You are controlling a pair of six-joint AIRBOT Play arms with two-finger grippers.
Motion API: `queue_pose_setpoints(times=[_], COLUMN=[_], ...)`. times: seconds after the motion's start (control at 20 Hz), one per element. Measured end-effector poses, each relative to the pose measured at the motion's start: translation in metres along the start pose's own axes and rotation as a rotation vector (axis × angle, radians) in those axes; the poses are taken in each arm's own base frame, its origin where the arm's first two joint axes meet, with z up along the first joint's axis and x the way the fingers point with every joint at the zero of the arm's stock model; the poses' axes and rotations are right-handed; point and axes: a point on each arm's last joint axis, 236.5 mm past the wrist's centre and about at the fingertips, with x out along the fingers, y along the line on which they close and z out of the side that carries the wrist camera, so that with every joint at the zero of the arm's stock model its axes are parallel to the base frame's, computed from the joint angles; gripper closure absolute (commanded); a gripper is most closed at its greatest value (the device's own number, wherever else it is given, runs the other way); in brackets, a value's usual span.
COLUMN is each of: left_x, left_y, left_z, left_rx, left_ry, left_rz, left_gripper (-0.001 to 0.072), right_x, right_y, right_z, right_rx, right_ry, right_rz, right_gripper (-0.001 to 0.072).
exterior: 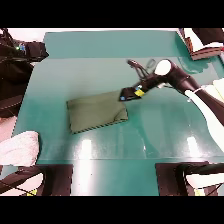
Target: Fold the shirts.
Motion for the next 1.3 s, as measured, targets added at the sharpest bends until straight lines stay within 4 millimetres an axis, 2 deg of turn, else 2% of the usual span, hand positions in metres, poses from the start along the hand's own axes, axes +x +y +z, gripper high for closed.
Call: queue_pose_setpoints(times=[0.05, 0.15, 0.25, 0.35, 0.4, 0.45, 0.55, 0.6, 0.7, 0.75, 0.85, 0.95, 1.05, 1.15, 1.25, 1.3], left_x=[0.002, 0.006, 0.012, 0.015, 0.016, 0.017, 0.018, 0.018, 0.019, 0.020, 0.021, 0.021, 0.021, 0.019, 0.018, 0.017], left_y=[-0.005, -0.016, -0.026, -0.034, -0.036, -0.039, -0.046, -0.050, -0.061, -0.070, -0.090, -0.113, -0.133, -0.149, -0.159, -0.163], left_z=[-0.002, -0.004, -0.008, -0.012, -0.013, -0.013, -0.014, -0.014, -0.017, -0.019, -0.023, -0.028, -0.034, -0.039, -0.041, -0.042], left_rx=[0.005, 0.018, 0.030, 0.037, 0.037, 0.033, 0.025, 0.024, 0.041, 0.055, 0.090, 0.121, 0.150, 0.172, 0.185, 0.188], left_ry=[0.004, 0.004, 0.007, 0.014, 0.016, 0.014, 0.018, 0.016, 0.021, 0.024, 0.025, 0.024, 0.028, 0.032, 0.028, 0.029], left_rz=[-0.013, -0.033, -0.053, -0.072, -0.078, -0.087, -0.110, -0.121, -0.138, -0.154, -0.183, -0.222, -0.255, -0.284, -0.303, -0.310], left_gripper=[0.0679, 0.0680, 0.0679, 0.0679, 0.0680, 0.0680, 0.0681, 0.0681, 0.0681, 0.0680, 0.0680, 0.0680, 0.0680, 0.0680, 0.0680, 0.0680], right_x=[0.006, 0.022, 0.042, 0.062, 0.072, 0.082, 0.104, 0.110, 0.117, 0.115, 0.091, 0.049, -0.009, -0.078, -0.155, -0.195], right_y=[-0.019, -0.041, -0.044, -0.030, -0.021, -0.011, 0.006, 0.016, 0.032, 0.036, 0.034, 0.007, -0.039, -0.099, -0.163, -0.195], right_z=[-0.006, -0.016, -0.015, -0.007, -0.002, 0.005, 0.017, 0.021, 0.034, 0.041, 0.065, 0.090, 0.106, 0.111, 0.105, 0.095], right_rx=[0.080, 0.196, 0.261, 0.287, 0.288, 0.281, 0.247, 0.228, 0.189, 0.176, 0.163, 0.153, 0.164, 0.206, 0.280, 0.331], right_ry=[0.010, 0.033, 0.043, 0.046, 0.046, 0.039, 0.029, 0.028, 0.004, -0.011, -0.088, -0.181, -0.267, -0.361, -0.480, -0.542], right_rz=[0.014, 0.055, 0.108, 0.173, 0.200, 0.221, 0.238, 0.251, 0.266, 0.271, 0.270, 0.216, 0.121, -0.001, -0.122, -0.178], right_gripper=[0.0097, 0.0097, 0.0099, 0.0126, 0.0167, 0.0278, 0.0653, 0.0692, 0.0692, 0.0692, 0.0693, 0.0693, 0.0692, 0.0693, 0.0692, 0.0692])
